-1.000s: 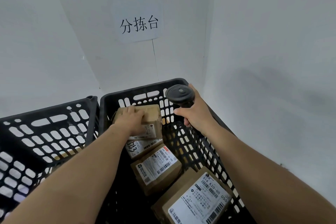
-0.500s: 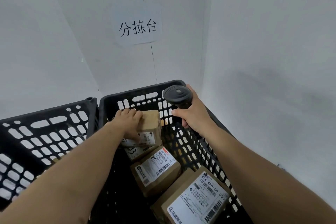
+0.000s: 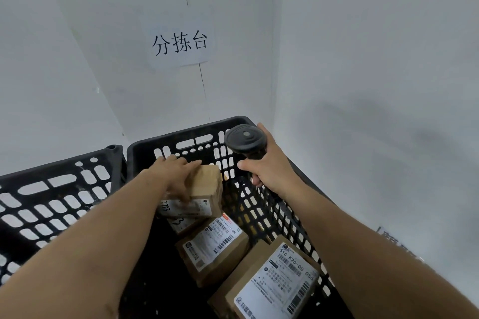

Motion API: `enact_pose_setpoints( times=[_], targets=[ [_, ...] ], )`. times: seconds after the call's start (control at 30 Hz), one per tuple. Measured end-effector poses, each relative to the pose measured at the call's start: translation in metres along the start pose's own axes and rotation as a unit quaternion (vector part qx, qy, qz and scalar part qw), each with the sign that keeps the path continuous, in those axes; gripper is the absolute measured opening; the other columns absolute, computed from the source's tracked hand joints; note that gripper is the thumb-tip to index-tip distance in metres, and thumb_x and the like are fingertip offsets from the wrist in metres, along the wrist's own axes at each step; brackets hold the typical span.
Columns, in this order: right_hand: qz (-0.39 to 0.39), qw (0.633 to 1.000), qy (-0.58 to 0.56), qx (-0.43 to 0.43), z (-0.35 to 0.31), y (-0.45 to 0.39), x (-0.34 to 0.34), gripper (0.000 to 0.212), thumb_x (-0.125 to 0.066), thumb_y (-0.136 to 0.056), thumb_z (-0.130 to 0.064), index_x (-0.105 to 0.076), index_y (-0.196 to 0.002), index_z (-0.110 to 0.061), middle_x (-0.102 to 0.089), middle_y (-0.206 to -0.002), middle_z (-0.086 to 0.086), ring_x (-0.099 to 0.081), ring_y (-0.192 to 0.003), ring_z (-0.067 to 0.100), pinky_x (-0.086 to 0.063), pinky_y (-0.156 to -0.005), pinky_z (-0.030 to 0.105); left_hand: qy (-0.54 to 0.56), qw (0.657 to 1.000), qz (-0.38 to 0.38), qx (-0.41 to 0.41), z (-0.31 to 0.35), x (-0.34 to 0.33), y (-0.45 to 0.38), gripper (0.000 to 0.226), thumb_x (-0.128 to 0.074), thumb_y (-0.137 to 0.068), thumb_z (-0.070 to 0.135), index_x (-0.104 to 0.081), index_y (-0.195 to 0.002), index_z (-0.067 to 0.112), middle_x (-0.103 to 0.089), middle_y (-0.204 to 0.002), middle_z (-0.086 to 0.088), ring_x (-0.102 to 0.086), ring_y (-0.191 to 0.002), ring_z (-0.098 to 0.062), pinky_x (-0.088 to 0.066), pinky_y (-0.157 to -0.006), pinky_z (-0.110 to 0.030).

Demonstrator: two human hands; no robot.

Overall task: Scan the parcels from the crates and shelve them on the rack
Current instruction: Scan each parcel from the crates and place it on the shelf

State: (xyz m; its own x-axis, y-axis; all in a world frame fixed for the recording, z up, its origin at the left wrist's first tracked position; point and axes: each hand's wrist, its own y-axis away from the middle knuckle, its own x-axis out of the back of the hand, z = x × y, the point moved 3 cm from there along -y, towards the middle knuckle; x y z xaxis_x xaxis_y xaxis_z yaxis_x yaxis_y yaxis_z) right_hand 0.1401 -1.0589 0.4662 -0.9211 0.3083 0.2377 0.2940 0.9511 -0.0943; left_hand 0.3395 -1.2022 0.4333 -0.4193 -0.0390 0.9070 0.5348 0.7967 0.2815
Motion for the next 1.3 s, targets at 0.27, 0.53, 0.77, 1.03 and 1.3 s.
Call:
enact_pose_setpoints(
  times=[0.27,0.53,0.77,1.03,1.3],
  targets=[
    [0.027,1.000,0.011,0.007,-0.011,0.006,0.004,0.102,-0.072,-0.083,-0.008,-0.009,-0.156,-0.040,-0.055,-0.136,0.007,-0.052,-0.044,0.010,-0.051,-0.050,0.025,0.129,0.978,0.148,0.066,-0.025,0.020,0.014,0.113,-0.064,-0.070,0.071,0.015,-0.147,0.046,-0.037,-0.140,-0.010,-0.039,-0.128,-0.030,-0.044,-0.098,-0.048],
    [0.027,0.999,0.008,0.039,-0.043,0.055,0.018,0.102,-0.072,-0.082,-0.008,-0.009,-0.155,-0.040,-0.051,-0.142,0.011,-0.054,-0.044,0.012,-0.051,-0.051,0.027,0.434,0.864,0.222,0.124,-0.012,0.042,0.070,0.117,-0.053,-0.057,0.086,0.015,-0.145,0.053,-0.052,-0.131,-0.014,-0.059,-0.106,-0.032,-0.052,-0.090,-0.050],
    [0.033,0.998,0.006,0.058,-0.060,0.129,0.041,0.103,-0.073,-0.081,-0.007,-0.010,-0.155,-0.041,-0.053,-0.137,0.019,-0.054,-0.043,0.014,-0.050,-0.047,0.027,0.597,0.760,0.243,0.087,0.034,0.044,0.133,0.099,-0.060,-0.082,0.059,0.013,-0.148,0.048,-0.045,-0.146,-0.015,-0.054,-0.120,-0.036,-0.049,-0.094,-0.058],
    [0.059,0.997,-0.009,0.050,-0.062,0.222,0.067,0.102,-0.073,-0.081,-0.005,-0.013,-0.155,-0.039,-0.057,-0.131,0.014,-0.051,-0.041,0.011,-0.046,-0.044,0.024,0.703,0.666,0.247,0.043,0.089,0.044,0.202,0.091,-0.064,-0.088,0.042,0.004,-0.148,0.051,-0.048,-0.142,-0.011,-0.050,-0.126,-0.033,-0.046,-0.096,-0.062],
    [0.115,0.990,-0.027,0.071,-0.072,0.310,0.085,0.103,-0.073,-0.080,-0.003,-0.012,-0.155,-0.040,-0.059,-0.112,0.014,-0.051,-0.043,0.013,-0.048,-0.048,0.026,0.707,0.660,0.250,-0.043,0.137,0.063,0.257,0.088,-0.064,-0.087,0.040,-0.003,-0.148,0.052,-0.052,-0.138,-0.011,-0.053,-0.122,-0.033,-0.049,-0.090,-0.064]
  ],
)
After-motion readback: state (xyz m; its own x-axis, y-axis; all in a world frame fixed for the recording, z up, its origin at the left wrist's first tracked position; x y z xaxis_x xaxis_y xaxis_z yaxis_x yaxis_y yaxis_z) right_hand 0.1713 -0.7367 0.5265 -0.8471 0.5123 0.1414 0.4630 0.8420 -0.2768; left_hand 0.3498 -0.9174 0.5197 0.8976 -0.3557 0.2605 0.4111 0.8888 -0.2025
